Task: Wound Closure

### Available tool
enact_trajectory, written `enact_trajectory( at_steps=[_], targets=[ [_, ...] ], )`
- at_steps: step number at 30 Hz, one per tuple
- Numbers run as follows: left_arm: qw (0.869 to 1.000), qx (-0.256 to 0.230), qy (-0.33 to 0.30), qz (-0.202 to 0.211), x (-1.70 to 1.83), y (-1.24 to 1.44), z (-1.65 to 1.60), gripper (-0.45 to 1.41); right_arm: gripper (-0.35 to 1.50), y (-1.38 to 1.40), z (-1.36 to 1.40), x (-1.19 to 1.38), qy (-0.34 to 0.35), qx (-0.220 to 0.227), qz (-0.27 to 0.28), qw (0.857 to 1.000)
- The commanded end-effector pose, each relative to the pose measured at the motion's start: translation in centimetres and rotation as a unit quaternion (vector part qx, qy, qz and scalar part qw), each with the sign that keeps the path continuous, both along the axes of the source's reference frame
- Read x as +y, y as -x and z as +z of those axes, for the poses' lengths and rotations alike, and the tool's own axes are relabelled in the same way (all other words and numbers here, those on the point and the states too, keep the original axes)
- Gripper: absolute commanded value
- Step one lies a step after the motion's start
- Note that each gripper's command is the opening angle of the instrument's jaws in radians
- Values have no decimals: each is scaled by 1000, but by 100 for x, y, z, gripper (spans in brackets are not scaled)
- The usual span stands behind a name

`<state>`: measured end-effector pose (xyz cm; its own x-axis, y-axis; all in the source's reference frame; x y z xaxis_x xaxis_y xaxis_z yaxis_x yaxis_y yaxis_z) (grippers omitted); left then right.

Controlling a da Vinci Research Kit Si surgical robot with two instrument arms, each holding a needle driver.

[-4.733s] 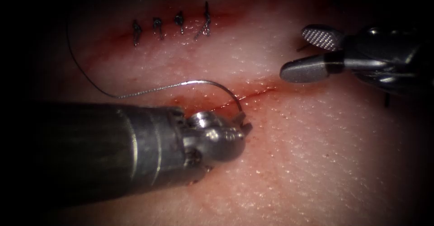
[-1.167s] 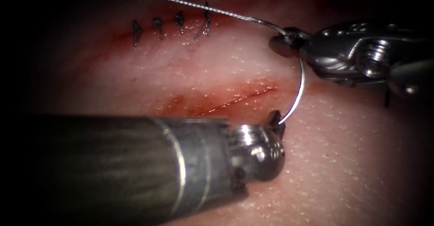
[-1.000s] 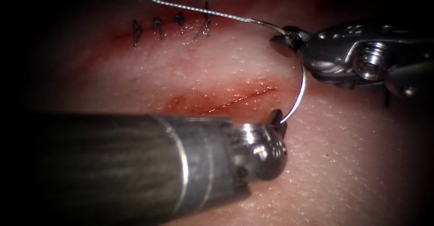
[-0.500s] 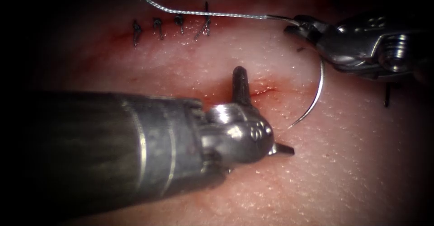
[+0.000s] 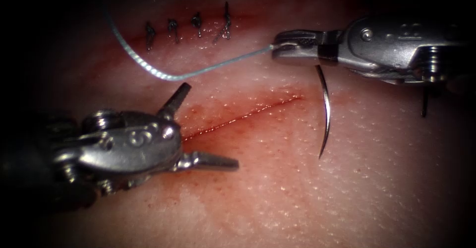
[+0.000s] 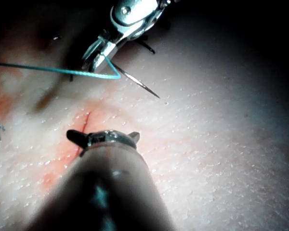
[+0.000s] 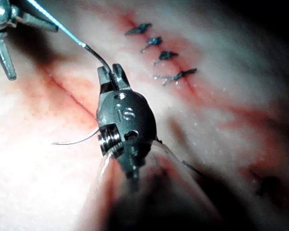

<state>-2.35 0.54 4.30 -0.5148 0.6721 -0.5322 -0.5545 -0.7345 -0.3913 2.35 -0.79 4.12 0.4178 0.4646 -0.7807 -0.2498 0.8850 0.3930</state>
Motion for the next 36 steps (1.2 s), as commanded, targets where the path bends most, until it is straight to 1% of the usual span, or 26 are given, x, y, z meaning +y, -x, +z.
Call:
enact_trajectory(
  at_steps=[1,3,4,6,9,12,16,17,18,21,24,26,27,35,36],
  targets=[
    [1000,-6,-11,-10,-3,-4,7,88,-35,-15,11,-7,5,22,-10,1000],
    [999,-13,-29,-24,-3,-17,11,76,-35,-24,16,-8,-1,57,-20,998],
    [998,-18,-40,-34,-3,-23,16,71,-35,-30,19,-8,-10,84,-17,996],
    [997,-27,-48,-49,-4,-29,24,68,-35,-41,21,-8,-23,120,-18,992],
    [993,-70,-62,-68,-4,-27,38,69,-35,-54,21,-6,-32,144,-10,989],
    [985,-136,-61,-82,-4,-16,47,78,-35,-64,18,-1,-33,163,2,986],
    [964,-241,-52,-98,-1,6,46,94,-35,-73,15,8,-26,183,23,983],
    [954,-275,-60,-102,0,13,43,98,-35,-74,14,10,-25,184,30,982],
    [947,-297,-66,-104,0,18,41,101,-35,-74,14,12,-24,186,33,982],
    [930,-341,-72,-119,3,30,34,105,-35,-75,14,12,-26,199,44,979],
    [915,-370,-86,-136,5,37,28,106,-35,-75,13,10,-27,205,49,977],
    [907,-385,-85,-144,7,38,26,108,-35,-76,12,8,-27,205,49,977],
    [906,-388,-87,-147,7,38,26,108,-35,-76,11,7,-26,206,49,977],
    [905,-384,-85,-160,9,30,31,108,-35,-78,5,3,-24,224,57,973],
    [905,-384,-87,-161,8,30,32,105,-35,-78,5,4,-24,226,58,972]
  ],
)
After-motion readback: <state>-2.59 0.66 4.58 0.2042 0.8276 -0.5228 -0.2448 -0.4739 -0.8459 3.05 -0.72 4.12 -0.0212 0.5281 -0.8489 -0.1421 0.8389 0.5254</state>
